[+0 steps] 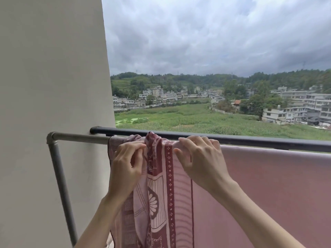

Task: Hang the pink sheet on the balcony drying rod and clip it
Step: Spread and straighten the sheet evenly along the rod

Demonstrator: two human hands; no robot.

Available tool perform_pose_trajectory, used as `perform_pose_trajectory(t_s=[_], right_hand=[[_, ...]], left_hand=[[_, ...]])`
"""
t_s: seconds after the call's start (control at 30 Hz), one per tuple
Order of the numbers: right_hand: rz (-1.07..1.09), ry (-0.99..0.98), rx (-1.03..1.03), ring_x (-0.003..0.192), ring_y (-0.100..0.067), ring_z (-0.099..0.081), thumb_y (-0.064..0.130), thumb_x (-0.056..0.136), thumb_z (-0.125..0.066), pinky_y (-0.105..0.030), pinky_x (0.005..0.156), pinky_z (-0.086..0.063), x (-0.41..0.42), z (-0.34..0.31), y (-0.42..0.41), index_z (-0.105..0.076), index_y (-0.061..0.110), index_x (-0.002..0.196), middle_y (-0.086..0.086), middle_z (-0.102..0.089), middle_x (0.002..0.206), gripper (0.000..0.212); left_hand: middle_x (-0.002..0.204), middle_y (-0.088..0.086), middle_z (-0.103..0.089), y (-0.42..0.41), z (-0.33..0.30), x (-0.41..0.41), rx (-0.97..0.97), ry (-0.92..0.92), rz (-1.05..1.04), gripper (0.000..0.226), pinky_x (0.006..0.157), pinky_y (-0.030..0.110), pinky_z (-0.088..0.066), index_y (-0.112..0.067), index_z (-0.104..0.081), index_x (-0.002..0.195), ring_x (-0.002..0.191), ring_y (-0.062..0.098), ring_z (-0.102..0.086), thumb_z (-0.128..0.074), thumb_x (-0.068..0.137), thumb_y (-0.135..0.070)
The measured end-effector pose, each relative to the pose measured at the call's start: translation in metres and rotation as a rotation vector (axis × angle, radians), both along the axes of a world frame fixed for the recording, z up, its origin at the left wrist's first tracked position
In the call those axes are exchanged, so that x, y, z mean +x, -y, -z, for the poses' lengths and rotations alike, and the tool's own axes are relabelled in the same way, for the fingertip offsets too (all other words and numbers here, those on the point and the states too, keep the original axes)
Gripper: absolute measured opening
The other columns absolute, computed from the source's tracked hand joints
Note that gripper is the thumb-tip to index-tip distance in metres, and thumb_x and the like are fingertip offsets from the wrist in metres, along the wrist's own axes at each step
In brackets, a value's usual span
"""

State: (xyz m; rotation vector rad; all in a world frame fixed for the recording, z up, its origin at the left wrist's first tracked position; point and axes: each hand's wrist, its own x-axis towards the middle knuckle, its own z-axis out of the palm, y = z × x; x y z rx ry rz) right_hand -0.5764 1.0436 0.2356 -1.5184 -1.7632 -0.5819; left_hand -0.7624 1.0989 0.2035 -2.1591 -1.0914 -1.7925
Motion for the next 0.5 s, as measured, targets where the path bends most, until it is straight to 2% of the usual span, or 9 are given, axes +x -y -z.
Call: perform_pose_trajectory(t_s=[0.07,0.13,0.2,0.3,0.4,0.5], right_hand=[[-0.007,0.057,-0.08,0.1,-0.023,-0.059,0.053,0.087,-0.038,-0.043,0.089,-0.038,-0.021,-0.001,-0.007,-0.06,0.024,0.118,0.0,-0.066,0.107,0.048],[0.041,0.108,-0.1,0.095,-0.024,-0.061,0.055,0.084,-0.037,-0.045,0.088,-0.037,-0.034,0.002,-0.012,-0.059,0.025,0.119,0.0,-0.068,0.102,0.051],[0.113,0.128,-0.085,0.085,-0.024,-0.063,0.055,0.081,-0.042,-0.043,0.083,-0.038,-0.042,0.008,-0.015,-0.061,0.025,0.115,0.001,-0.069,0.091,0.05],[0.158,0.111,-0.019,0.082,-0.024,-0.063,0.053,0.078,-0.047,-0.041,0.084,-0.028,-0.045,0.014,-0.015,-0.062,0.025,0.115,0.001,-0.068,0.088,0.049],[0.133,0.087,0.006,0.083,-0.024,-0.065,0.053,0.079,-0.044,-0.04,0.087,-0.025,-0.043,0.013,-0.012,-0.062,0.02,0.116,0.0,-0.07,0.089,0.052],[0.093,0.079,-0.012,0.089,-0.025,-0.066,0.054,0.081,-0.044,-0.045,0.091,-0.031,-0.046,0.009,-0.011,-0.059,0.017,0.12,-0.002,-0.071,0.095,0.056]], left_hand=[[0.11,-0.003,-0.059,-0.005,0.007,-0.018,-0.067,0.079,-0.116,0.023,0.093,0.011,-0.033,-0.017,-0.058,0.108,0.106,0.01,-0.048,-0.059,0.086,-0.01],[0.116,0.004,-0.052,-0.01,0.013,-0.034,-0.245,0.222,-0.163,0.037,0.096,0.022,-0.036,-0.014,-0.051,0.117,0.108,0.017,-0.047,-0.064,0.083,-0.017],[0.122,0.004,-0.048,-0.01,0.015,-0.041,-0.493,0.364,-0.047,0.05,0.095,0.03,-0.042,-0.013,-0.044,0.125,0.107,0.015,-0.049,-0.065,0.082,-0.028],[0.115,0.003,-0.057,-0.007,0.017,-0.036,-0.743,0.504,0.158,0.053,0.084,0.026,-0.046,-0.014,-0.043,0.126,0.098,0.012,-0.056,-0.062,0.082,-0.037],[0.108,0.002,-0.064,-0.005,0.017,-0.03,-0.843,0.587,0.265,0.054,0.088,0.032,-0.05,-0.012,-0.05,0.119,0.099,0.016,-0.061,-0.059,0.078,-0.046],[0.098,0.008,-0.071,-0.004,0.006,-0.032,-0.784,0.64,0.316,0.033,0.081,0.032,-0.053,-0.008,-0.063,0.104,0.091,0.02,-0.067,-0.058,0.085,-0.035]])
